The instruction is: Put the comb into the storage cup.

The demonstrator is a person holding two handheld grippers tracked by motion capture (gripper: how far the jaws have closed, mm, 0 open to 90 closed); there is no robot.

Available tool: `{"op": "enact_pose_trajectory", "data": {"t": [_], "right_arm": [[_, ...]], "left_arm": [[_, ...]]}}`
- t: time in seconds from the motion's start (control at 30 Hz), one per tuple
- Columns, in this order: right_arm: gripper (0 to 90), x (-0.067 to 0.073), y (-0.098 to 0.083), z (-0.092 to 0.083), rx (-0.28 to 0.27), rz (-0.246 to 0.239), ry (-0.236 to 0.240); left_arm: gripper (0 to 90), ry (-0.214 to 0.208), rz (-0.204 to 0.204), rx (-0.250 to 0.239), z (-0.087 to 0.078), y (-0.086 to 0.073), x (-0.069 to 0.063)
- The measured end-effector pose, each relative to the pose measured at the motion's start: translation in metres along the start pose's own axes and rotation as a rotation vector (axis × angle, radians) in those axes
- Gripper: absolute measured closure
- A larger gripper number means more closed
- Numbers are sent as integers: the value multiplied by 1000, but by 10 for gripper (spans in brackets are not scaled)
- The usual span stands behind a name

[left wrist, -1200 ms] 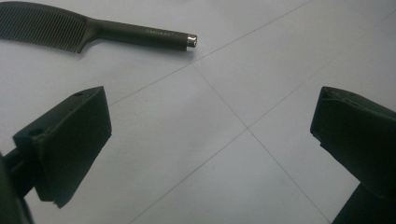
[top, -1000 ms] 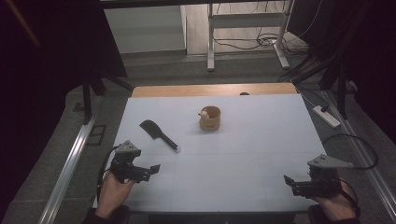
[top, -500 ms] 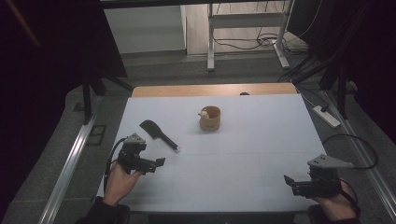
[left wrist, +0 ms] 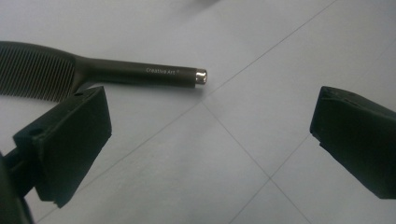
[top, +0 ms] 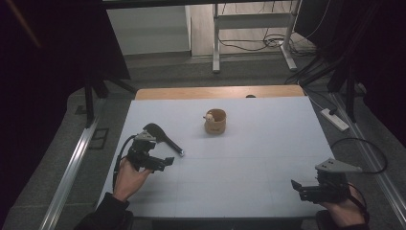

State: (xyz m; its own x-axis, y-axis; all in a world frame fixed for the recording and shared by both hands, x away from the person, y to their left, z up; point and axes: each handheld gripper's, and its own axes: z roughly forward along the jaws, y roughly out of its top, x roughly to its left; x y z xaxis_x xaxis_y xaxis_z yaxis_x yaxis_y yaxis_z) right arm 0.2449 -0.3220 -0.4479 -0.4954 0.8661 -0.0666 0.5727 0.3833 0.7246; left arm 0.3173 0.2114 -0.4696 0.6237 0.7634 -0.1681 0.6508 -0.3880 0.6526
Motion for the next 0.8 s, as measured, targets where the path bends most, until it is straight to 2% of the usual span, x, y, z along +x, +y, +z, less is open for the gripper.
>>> {"op": "enact_pose_trajectory", "data": {"t": [0.8], "right_arm": [[9, 0, 0, 1, 3, -1, 4]], "left_arm": [[0, -7, 21, 30, 24, 29, 11]]}}
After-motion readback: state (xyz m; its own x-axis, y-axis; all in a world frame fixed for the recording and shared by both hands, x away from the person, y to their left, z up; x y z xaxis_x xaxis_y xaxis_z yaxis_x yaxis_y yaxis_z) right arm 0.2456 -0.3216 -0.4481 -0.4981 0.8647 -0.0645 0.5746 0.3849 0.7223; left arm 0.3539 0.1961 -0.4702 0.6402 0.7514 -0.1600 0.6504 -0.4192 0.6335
